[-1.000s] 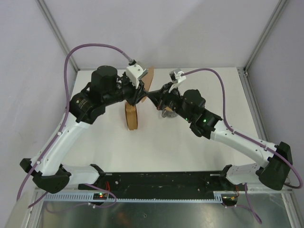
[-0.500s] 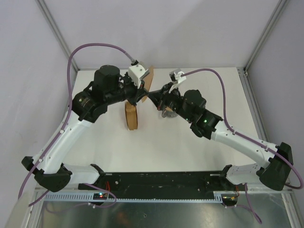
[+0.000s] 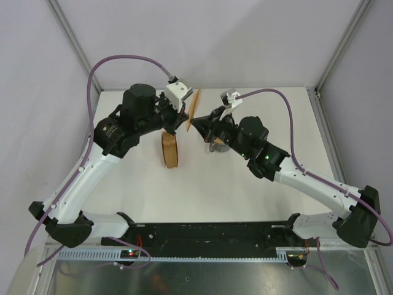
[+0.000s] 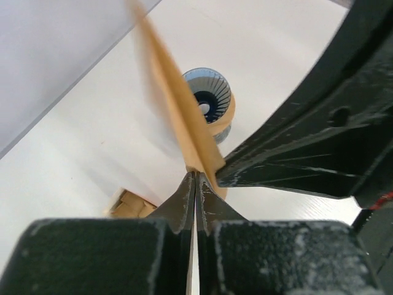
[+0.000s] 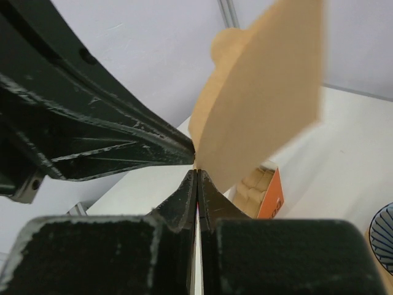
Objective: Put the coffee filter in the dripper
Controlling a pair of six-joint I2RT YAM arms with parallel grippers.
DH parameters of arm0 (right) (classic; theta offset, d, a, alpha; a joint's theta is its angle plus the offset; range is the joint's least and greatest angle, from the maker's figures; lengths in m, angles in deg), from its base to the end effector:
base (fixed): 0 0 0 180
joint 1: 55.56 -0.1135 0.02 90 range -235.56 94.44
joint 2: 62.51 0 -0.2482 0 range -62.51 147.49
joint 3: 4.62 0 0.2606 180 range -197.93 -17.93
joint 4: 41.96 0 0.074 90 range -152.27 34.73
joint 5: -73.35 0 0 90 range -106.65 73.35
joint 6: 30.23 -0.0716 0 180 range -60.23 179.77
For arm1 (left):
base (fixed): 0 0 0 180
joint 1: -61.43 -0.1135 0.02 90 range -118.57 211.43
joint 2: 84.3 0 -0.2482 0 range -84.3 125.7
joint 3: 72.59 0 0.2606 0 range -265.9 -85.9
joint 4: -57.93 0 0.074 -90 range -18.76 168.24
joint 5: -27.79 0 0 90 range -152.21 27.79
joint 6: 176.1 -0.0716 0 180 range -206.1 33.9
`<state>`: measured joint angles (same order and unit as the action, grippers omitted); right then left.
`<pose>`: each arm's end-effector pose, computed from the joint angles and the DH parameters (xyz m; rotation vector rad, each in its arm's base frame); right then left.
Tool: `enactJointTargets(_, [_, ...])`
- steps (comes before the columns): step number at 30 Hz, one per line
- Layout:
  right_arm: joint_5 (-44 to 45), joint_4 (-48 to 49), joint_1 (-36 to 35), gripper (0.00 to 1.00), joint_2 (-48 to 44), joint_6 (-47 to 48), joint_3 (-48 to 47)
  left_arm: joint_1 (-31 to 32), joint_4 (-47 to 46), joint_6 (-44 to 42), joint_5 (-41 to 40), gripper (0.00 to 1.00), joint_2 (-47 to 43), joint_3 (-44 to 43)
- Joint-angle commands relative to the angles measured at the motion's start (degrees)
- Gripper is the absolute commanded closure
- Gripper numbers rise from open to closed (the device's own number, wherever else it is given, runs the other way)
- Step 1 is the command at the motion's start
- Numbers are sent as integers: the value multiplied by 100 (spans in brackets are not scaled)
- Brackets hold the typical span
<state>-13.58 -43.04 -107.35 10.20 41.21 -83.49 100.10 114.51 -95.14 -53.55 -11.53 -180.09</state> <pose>0.2197 0.2728 0.3913 -0.4013 1.5040 0.9455 0.2236 -0.1928 0.4451 0.8920 1.7669 -0.4866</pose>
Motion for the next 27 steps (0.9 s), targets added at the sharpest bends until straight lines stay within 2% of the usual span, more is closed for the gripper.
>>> enactJointTargets(1, [183, 145, -44, 100, -192, 23, -53, -29, -24, -58, -622, 100, 41, -147])
enactJointTargets(7, [176, 168, -52, 100, -146, 20, -53, -27, -32, -91, -713, 100, 15, -118])
enactJointTargets(12, [-17, 251, -59, 100, -34, -3, -61, -27, -36, -26, -270, 99, 13, -85])
enactJointTargets(18, [-117, 226, -55, 100, 4, 24, -62, -35, -22, 63, -129, 86, 12, -76])
enactJointTargets(27, [-219, 162, -26, 100, 39, 49, -62, -41, -27, 149, 101, 73, 17, -157])
